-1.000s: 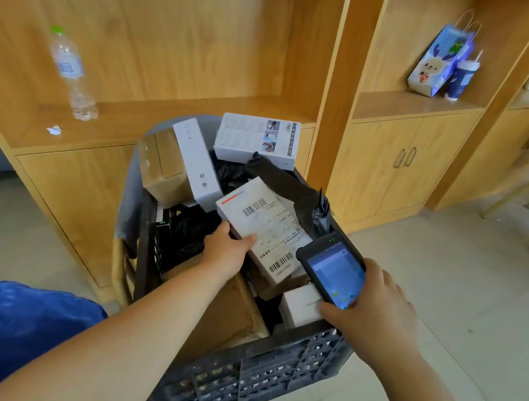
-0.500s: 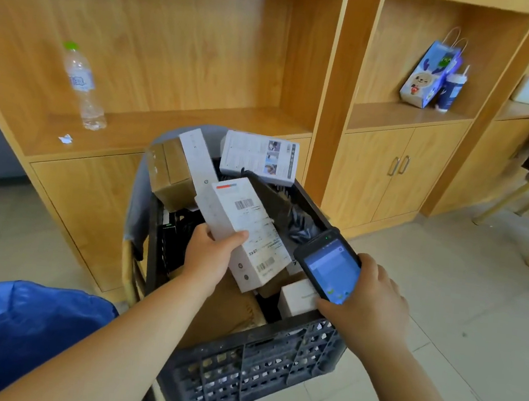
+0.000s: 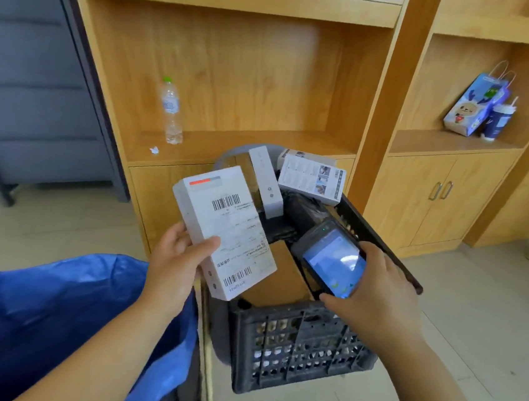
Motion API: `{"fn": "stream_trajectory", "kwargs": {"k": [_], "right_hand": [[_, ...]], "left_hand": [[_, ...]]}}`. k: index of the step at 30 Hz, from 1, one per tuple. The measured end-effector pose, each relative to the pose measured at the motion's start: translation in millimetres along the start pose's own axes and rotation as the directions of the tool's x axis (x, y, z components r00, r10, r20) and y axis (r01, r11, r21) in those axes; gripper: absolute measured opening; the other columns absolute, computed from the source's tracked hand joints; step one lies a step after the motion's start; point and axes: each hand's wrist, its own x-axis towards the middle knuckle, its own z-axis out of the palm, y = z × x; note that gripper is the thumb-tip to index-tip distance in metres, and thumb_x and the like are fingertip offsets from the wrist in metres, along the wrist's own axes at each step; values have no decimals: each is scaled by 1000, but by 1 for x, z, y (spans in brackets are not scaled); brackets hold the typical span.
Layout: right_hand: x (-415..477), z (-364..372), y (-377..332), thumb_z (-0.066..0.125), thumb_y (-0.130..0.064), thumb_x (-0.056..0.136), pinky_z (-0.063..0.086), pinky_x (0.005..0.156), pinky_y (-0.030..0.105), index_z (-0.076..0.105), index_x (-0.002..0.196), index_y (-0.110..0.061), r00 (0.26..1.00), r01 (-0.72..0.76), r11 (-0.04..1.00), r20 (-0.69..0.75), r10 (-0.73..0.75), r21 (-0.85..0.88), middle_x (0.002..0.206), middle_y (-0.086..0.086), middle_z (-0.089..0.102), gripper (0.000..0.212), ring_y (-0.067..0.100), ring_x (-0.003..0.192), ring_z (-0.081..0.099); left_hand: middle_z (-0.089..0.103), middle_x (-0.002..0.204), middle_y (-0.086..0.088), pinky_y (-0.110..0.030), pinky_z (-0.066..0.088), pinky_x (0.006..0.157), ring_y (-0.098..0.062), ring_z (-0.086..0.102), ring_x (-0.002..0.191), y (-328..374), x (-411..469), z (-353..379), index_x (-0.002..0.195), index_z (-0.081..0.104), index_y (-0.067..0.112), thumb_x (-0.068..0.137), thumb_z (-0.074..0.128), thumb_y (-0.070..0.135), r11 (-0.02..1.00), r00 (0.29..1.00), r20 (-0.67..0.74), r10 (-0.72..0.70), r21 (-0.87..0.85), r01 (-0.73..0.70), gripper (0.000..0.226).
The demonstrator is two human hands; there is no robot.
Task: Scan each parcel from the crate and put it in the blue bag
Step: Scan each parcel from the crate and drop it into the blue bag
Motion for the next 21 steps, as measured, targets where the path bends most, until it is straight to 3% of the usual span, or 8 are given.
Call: {"fn": "stream_trajectory", "kwargs": {"k": [2, 6, 10, 15, 19, 21], "right_hand": [[-10, -1, -16, 81, -47, 59, 47, 80, 38, 36, 134, -19, 998, 54, 998, 34, -55, 29, 122, 1, 54, 92, 25, 107, 53], [-28, -4, -51, 80, -50, 60, 44, 82, 37, 33, 138, -18, 979, 171, 985, 109, -172, 22, 126, 1, 53, 96, 24, 110, 51], [-44, -3, -86, 77, -49, 59, 46, 76, 34, 35, 132, -23, 938, 300, 954, 186, -291, -19, 119, -3, 54, 88, 21, 102, 53], [-61, 3, -118, 75, -52, 56, 45, 66, 30, 37, 125, -29, 878, 426, 902, 273, -393, -72, 105, -9, 53, 82, 15, 89, 52], [-67, 6, -132, 75, -50, 57, 42, 66, 29, 36, 124, -31, 864, 447, 890, 303, -402, -94, 101, -10, 51, 80, 14, 87, 51], [-68, 7, -135, 75, -49, 56, 39, 64, 29, 37, 122, -30, 863, 449, 888, 306, -402, -102, 99, -10, 51, 79, 15, 85, 50]], "left_hand": [[70, 114, 8, -39, 55, 80, -10, 67, 104, 10, -14, -21, 125, 55, 22, 81, 70, 7, 998, 998, -24, 51, 38, -50, 48], [70, 107, 17, -19, 56, 63, 0, 67, 96, 21, -44, -65, 117, 57, 26, 75, 76, 9, 977, 985, -99, 142, 172, -124, 48], [70, 109, 15, -30, 57, 75, -6, 67, 100, 22, -67, -107, 117, 57, 26, 71, 81, 11, 952, 978, -156, 135, 294, -84, 53], [70, 106, 21, -19, 53, 68, 1, 67, 94, 17, -90, -143, 106, 58, 40, 70, 83, 18, 933, 967, -213, 143, 354, -61, 49], [71, 106, 19, -26, 54, 72, -1, 68, 93, 13, -99, -160, 108, 59, 37, 70, 83, 18, 941, 957, -256, 134, 335, -42, 49], [71, 103, 22, -22, 53, 69, 2, 68, 90, 12, -101, -165, 105, 59, 40, 70, 83, 18, 944, 952, -272, 139, 327, -45, 47]]}}
